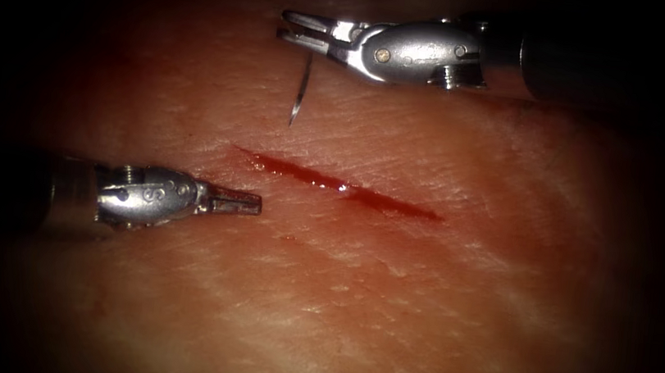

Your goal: Wound Closure

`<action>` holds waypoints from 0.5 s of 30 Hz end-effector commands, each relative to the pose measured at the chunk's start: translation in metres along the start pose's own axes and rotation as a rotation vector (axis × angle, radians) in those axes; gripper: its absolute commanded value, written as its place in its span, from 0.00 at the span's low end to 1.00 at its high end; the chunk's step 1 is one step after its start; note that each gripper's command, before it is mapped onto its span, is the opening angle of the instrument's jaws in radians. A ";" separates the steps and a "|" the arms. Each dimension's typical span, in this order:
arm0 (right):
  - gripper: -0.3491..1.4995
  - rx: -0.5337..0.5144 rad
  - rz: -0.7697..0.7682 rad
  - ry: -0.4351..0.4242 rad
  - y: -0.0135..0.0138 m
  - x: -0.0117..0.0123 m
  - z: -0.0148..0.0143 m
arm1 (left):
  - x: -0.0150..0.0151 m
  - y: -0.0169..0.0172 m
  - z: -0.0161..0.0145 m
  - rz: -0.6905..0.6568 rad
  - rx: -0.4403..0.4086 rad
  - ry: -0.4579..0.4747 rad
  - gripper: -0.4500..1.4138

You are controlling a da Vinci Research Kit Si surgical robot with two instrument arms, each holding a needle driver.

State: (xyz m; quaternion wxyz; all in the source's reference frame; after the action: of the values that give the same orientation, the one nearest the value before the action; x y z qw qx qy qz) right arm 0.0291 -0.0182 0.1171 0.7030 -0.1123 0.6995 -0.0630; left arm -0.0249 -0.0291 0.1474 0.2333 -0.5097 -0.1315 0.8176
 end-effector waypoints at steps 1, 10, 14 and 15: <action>0.00 0.001 -0.006 0.004 -0.0001 -0.0005 0.0008 | -0.0005 0.0002 0.0008 -0.003 -0.003 0.001 0.11; 0.00 0.022 -0.100 0.001 -0.0009 -0.0005 0.0009 | -0.0018 -0.0004 0.0014 -0.015 -0.002 -0.016 0.11; 0.00 0.027 -0.123 0.000 -0.0009 -0.0004 0.0010 | -0.0021 -0.0005 0.0015 -0.017 -0.001 -0.022 0.11; 0.00 0.027 -0.123 0.001 -0.0009 -0.0004 0.0010 | -0.0022 -0.0005 0.0015 -0.017 -0.002 -0.025 0.11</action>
State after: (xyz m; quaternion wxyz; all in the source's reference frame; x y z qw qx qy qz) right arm 0.0294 -0.0191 0.1173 0.7000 -0.1451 0.6897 -0.1156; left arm -0.0248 -0.0294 0.1494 0.2381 -0.4968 -0.1382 0.8230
